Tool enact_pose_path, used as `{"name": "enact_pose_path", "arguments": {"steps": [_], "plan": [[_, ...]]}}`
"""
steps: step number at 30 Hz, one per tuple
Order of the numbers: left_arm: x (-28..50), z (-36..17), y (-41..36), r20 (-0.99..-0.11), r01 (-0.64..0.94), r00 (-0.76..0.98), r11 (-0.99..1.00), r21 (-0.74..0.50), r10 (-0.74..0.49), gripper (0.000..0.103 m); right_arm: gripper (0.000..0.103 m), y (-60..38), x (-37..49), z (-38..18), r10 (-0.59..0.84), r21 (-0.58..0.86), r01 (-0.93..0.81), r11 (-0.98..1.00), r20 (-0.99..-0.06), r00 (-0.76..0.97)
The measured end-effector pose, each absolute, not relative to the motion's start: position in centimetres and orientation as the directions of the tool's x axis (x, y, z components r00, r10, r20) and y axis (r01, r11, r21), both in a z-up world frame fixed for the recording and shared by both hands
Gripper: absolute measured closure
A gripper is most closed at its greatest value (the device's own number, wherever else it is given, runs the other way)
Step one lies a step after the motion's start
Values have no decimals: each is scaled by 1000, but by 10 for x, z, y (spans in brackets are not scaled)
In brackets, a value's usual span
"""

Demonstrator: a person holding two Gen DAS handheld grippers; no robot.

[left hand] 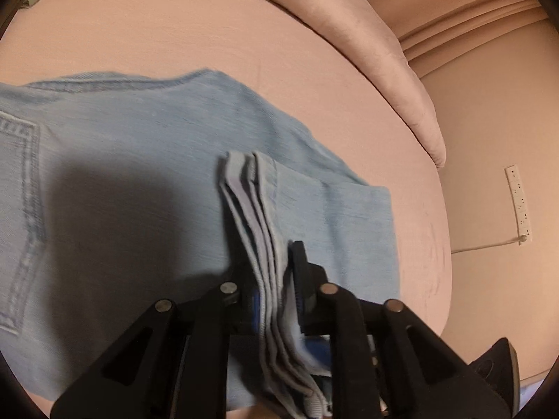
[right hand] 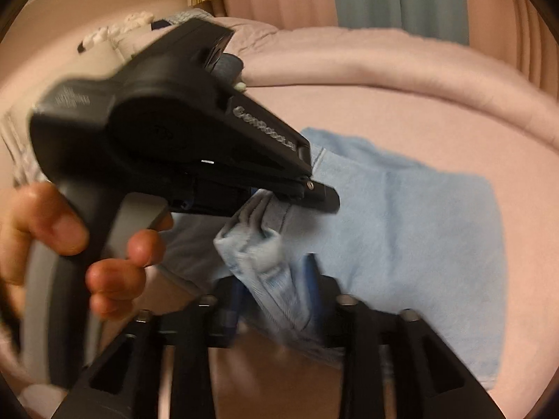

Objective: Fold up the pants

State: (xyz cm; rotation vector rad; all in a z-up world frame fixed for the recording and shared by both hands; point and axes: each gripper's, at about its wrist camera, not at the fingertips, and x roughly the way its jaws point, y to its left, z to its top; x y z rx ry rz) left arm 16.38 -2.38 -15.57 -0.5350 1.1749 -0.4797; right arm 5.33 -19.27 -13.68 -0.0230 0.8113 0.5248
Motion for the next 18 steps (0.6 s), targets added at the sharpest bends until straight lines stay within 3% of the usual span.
{"name": "enact_pose_path", "arguments": {"steps": [4, 6, 10, 14, 16, 18], "plan": [[161, -143, -9, -745, 98, 362, 817, -568, -561, 82, 50, -222, 50, -125, 516, 281, -461, 841, -672, 532], [159, -135, -3, -751, 106, 392, 837, -537, -531, 80, 42, -243, 51, -117, 542, 333, -440, 834, -644, 539], [147, -118, -4, -746, 170, 432, 858, -485, -507, 77, 41, -295, 65, -106, 553, 436, -343, 832, -601, 576], [128, -111, -35, -749, 288, 401, 849, -444, -528, 77, 41, -320, 96, -110, 429, 382, -216, 899, -659, 618], [118, -114, -51, -756, 341, 376, 838, -425, -536, 77, 46, -323, 114, -111, 400, 357, -200, 912, -677, 618], [109, -122, -66, -775, 379, 351, 837, -396, -526, 78, 58, -321, 134, -115, 371, 328, -186, 926, -711, 597]]}}
